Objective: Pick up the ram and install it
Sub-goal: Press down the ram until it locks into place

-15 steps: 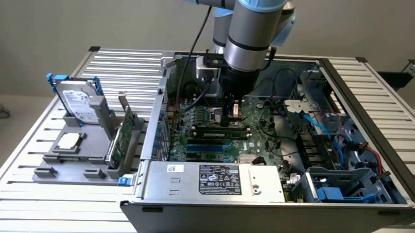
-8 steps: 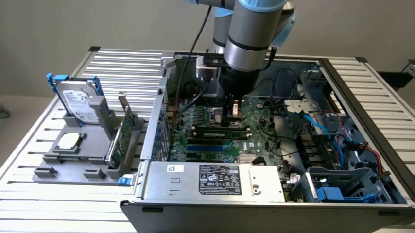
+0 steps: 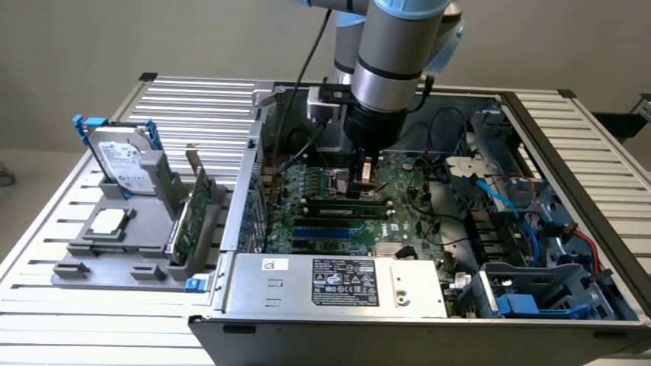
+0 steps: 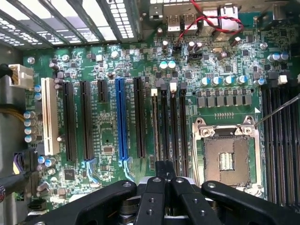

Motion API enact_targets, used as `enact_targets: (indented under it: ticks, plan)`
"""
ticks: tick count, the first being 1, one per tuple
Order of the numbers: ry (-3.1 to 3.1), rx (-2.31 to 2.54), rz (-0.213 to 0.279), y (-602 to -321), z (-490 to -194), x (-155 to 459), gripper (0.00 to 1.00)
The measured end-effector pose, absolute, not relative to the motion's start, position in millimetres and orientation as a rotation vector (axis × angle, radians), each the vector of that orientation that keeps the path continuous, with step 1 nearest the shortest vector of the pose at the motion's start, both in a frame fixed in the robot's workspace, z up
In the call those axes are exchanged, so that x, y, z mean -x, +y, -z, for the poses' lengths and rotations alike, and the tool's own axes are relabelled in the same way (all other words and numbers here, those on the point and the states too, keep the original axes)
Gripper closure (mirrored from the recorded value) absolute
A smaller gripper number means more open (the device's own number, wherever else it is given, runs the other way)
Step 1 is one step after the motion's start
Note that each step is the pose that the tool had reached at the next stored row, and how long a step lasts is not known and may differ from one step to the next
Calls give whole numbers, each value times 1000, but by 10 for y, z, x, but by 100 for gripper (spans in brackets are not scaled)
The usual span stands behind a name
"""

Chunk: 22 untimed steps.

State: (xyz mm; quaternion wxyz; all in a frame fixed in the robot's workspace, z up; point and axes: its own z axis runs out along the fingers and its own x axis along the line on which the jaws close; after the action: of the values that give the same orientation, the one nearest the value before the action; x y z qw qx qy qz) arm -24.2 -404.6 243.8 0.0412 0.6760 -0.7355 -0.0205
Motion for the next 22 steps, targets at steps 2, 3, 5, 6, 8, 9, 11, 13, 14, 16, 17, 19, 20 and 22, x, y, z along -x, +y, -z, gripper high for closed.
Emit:
enact_targets:
  ticks: [2,3,5,6,8,9,11,13,14,16,17,19,20,22]
  plan:
    - [-2279,-2040,64,-4046,-2438,242,89]
    - [-2292,-2027,64,-4046,-2438,242,89]
    - [-2317,-1999,65,-4046,-2438,242,89]
    - [-2330,-1985,65,-4046,-2438,242,89]
    - [-2356,-1955,66,-4045,-2438,242,89]
    - [-2369,-1940,66,-4046,-2438,242,89]
    - [-2393,-1911,67,-4046,-2438,242,89]
    - [-2419,-1879,67,-4045,-2437,242,89]
    - [-2431,-1863,67,-4045,-2437,242,89]
    - [-2456,-1829,67,-4045,-2437,242,89]
    - [-2467,-1814,66,-4046,-2438,242,89]
    - [-2488,-1784,61,-4046,-2437,242,89]
    - [-2497,-1770,57,-4046,-2436,242,89]
    - [-2513,-1744,45,-4046,-2437,242,89]
